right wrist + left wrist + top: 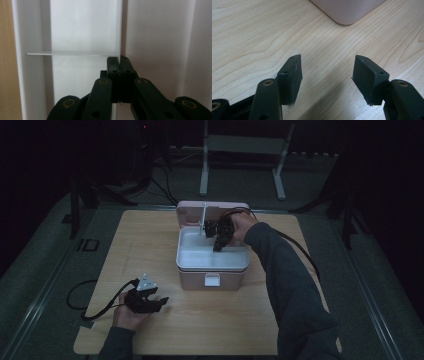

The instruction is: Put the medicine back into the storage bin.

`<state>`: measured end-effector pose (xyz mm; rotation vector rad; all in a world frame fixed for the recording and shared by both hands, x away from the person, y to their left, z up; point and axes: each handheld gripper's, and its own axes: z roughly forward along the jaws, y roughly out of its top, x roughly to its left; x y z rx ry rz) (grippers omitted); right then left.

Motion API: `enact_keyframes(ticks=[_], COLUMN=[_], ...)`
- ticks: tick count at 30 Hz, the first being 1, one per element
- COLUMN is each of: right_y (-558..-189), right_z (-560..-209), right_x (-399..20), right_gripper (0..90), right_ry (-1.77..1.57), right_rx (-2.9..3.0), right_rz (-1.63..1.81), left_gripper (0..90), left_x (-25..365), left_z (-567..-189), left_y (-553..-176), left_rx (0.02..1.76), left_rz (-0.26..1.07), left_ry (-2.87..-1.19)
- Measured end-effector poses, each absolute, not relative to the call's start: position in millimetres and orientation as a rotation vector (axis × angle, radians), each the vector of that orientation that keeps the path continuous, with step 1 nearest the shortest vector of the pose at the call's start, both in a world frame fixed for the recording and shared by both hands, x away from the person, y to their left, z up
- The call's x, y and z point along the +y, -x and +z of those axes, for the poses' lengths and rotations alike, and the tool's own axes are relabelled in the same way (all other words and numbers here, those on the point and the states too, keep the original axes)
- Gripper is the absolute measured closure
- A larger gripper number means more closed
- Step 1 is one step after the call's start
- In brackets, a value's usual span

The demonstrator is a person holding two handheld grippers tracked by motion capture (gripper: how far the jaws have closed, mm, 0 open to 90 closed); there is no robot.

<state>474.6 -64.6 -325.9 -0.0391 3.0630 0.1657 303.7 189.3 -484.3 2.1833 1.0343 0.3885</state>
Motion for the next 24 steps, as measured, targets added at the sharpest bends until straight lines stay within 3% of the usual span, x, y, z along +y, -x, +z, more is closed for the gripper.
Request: enact_keyframes(ticks=[24], right_y=[-476.1], right_z=[-341.3], right_x=[-53.8], right_gripper=[88.7], right_ry=[0.033], right_rx=[3.06], right_rz=[0.143], left_gripper=[40.2], left_x=[189.6], left_z=[-484.5], left_y=[-303.5], left_rx=[1.038], left_rz=[0.39], left_ry=[-2.179])
